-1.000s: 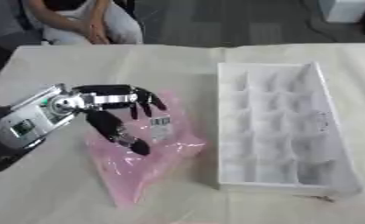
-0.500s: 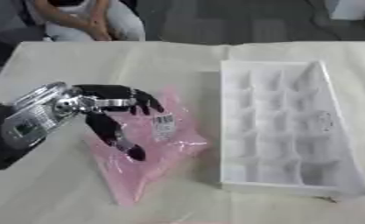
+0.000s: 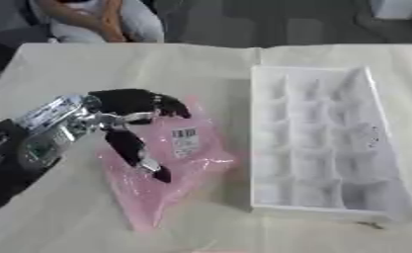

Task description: Pick up objects on the table and place them in the box.

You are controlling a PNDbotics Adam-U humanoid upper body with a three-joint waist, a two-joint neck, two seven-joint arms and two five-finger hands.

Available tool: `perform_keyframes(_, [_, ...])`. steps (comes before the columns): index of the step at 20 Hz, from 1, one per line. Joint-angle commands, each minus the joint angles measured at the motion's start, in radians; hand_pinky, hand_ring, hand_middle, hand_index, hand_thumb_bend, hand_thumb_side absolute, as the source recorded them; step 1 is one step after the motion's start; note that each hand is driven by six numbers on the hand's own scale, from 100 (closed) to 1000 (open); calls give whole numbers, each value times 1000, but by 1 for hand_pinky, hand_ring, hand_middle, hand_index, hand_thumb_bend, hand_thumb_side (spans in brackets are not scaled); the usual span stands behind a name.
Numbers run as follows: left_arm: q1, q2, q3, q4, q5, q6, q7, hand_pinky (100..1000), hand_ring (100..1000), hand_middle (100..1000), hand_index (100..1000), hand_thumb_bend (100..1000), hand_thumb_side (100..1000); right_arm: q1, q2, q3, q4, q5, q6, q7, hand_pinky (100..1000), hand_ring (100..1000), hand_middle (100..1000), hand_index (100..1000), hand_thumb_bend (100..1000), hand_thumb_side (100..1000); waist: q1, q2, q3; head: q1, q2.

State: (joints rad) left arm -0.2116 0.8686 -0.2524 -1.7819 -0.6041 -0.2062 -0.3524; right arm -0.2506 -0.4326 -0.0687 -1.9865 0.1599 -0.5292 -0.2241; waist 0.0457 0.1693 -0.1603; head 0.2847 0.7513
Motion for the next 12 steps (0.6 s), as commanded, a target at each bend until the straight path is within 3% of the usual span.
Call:
perform_keyframes(1, [-16, -32, 20, 6, -14, 1, 12, 712, 804, 874, 942, 805, 843, -10, -10, -10, -13, 6, -1, -3, 100, 105, 101, 464, 364, 1000, -4, -7, -3, -8, -7])
perform_keyframes(7, [-20, -75, 20, 28, -34, 0, 13, 711, 804, 870, 939, 796, 842, -15, -7, -8, -13, 4, -2, -1, 100, 104, 101, 464, 365, 1000, -5, -2, -8, -10, -5])
perform_keyframes(12, [-7, -63, 10, 56, -30, -4, 8, 712, 801, 867, 937, 799, 848, -22, -8, -6, -13, 3, -3, 0, 100, 104, 100, 463, 366, 1000, -5, 1, -22, -8, -2])
